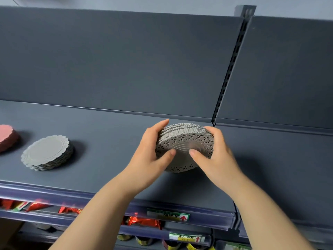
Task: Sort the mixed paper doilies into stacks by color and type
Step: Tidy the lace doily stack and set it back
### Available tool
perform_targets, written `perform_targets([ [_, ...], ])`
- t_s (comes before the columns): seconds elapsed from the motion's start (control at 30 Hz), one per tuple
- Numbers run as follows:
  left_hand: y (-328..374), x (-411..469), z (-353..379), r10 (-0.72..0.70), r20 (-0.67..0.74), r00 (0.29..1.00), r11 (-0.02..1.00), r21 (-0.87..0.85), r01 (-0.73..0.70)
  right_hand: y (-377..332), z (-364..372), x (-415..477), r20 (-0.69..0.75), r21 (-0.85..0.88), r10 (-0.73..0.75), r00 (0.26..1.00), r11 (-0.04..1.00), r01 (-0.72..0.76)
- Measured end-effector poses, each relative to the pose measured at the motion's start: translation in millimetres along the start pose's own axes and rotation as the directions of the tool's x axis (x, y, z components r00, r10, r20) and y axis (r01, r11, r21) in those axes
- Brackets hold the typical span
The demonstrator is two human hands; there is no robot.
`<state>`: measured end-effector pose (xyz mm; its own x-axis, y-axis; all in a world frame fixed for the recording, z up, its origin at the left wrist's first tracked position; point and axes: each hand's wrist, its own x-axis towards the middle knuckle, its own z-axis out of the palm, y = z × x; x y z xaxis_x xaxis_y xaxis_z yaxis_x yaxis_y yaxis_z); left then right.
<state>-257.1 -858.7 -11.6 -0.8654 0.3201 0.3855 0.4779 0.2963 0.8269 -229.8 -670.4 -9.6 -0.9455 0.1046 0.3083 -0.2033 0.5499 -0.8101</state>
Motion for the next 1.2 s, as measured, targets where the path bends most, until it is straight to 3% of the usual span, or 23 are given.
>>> perform_targets([
  [0.2,-5,0,5,0.054,-0.039,0.998,0.984,0.172,-0.046,2,6,-2,-0.01,-0.06,-0.005,1.0,0.998,0.005],
  [0.63,-14,-9,10,0.016,-0.08,0.997,0.996,0.084,-0.009,7,14,-13,-0.054,-0.043,-0.005,0.999,0.999,0.002],
  [0.9,-21,-10,-3,0.033,-0.083,0.996,0.927,0.376,0.001,15,0,-13,0.006,-0.133,0.014,1.0,0.991,-0.013],
  [1.07,-14,-11,-7,-0.048,-0.173,0.984,0.957,0.274,0.095,7,-6,-10,-0.013,-0.2,0.04,0.999,0.979,-0.042],
  [1.2,-5,3,-24,-0.2,-0.237,0.951,0.968,0.102,0.229,1,-12,-4,-0.014,-0.126,0.115,0.993,0.985,-0.116],
])
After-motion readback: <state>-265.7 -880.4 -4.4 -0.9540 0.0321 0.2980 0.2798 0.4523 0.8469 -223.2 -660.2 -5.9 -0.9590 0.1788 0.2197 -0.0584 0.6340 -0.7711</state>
